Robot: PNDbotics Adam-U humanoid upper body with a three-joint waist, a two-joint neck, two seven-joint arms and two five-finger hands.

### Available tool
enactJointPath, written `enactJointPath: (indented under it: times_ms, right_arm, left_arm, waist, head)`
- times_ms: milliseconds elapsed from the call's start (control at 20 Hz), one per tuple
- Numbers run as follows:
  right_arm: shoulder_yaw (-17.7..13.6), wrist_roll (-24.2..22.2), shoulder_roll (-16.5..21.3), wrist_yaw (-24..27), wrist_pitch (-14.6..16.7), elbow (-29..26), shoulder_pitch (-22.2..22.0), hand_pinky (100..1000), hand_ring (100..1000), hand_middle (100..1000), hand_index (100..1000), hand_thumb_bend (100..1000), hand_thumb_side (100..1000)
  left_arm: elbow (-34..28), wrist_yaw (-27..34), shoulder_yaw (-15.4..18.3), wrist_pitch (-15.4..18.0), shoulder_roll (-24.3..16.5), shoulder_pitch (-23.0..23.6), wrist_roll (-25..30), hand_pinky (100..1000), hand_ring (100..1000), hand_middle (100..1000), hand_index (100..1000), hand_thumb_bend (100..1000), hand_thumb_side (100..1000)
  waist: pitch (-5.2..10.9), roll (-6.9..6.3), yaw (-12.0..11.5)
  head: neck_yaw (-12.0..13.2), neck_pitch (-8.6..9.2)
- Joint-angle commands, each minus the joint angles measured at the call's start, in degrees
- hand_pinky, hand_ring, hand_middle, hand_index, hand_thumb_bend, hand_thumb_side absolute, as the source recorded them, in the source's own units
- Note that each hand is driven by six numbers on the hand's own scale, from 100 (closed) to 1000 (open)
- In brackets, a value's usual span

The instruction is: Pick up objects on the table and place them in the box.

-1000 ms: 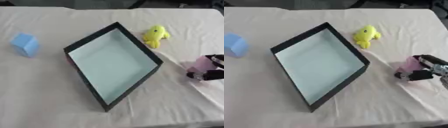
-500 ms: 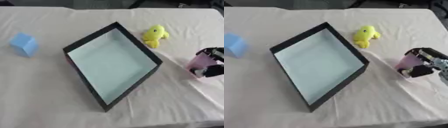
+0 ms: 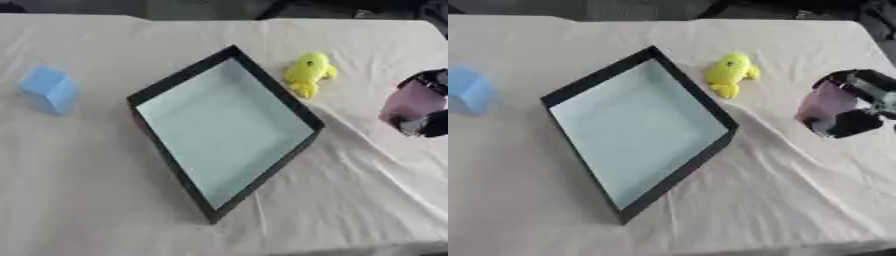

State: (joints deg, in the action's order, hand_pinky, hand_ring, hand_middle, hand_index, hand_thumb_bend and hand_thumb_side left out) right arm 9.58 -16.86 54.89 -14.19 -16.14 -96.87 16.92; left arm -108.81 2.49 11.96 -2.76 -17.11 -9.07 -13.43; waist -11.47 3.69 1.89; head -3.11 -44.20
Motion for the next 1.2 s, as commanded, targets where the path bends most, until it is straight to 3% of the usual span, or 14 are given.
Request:
enactJointPath:
  times_ms: [50, 100, 150, 700, 950, 1200]
  right_arm:
    - [-1.68, -0.20, 3.83, 1.34, 0.58, -2.61, 1.85, 752, 628, 536, 745, 300, 157]
    - [-1.77, -0.35, 4.31, 1.73, 0.79, -3.25, 2.43, 752, 626, 534, 744, 289, 202]
    - [-1.79, -0.60, 4.76, 2.14, 0.97, -3.82, 2.96, 752, 626, 534, 744, 301, 156]
    - [-2.13, -3.29, 8.94, 10.74, 1.35, -12.43, 13.06, 764, 621, 527, 742, 242, 146]
    - [-0.38, -5.04, 9.32, 14.71, 0.36, -16.15, 19.26, 767, 623, 529, 742, 247, 150]
    - [2.81, -6.97, 6.70, 17.36, 0.06, -17.67, 25.69, 774, 624, 529, 743, 237, 136]
  left_arm:
    - [-0.58, -0.29, 0.28, 0.07, -1.22, -0.20, 0.28, 824, 743, 782, 777, 100, 804]
    - [-0.58, -0.30, 0.29, 0.06, -1.24, -0.17, 0.30, 824, 743, 782, 777, 100, 807]
    - [-0.58, -0.30, 0.31, 0.05, -1.26, -0.15, 0.30, 824, 743, 782, 777, 100, 804]
    - [-0.58, -0.36, 0.35, 0.08, -1.44, 0.08, 0.40, 825, 745, 783, 777, 100, 801]
    - [-0.77, -0.36, 0.37, 0.20, -1.57, 0.06, 0.24, 825, 746, 784, 777, 100, 799]
    - [-0.89, -0.19, -0.14, 0.23, -1.71, -0.18, 0.52, 825, 747, 784, 777, 100, 797]
  waist:
    - [1.28, -0.04, 0.14]
    - [1.34, -0.01, 0.15]
    - [1.39, 0.00, 0.17]
    - [1.85, -0.18, 0.18]
    - [2.09, -0.26, -0.11]
    - [2.45, -0.24, -1.01]
  head:
    - [0.29, 0.08]
    - [0.39, 0.08]
    - [0.47, 0.08]
    - [1.41, 0.08]
    - [2.35, 0.08]
    - [2.09, 0.08]
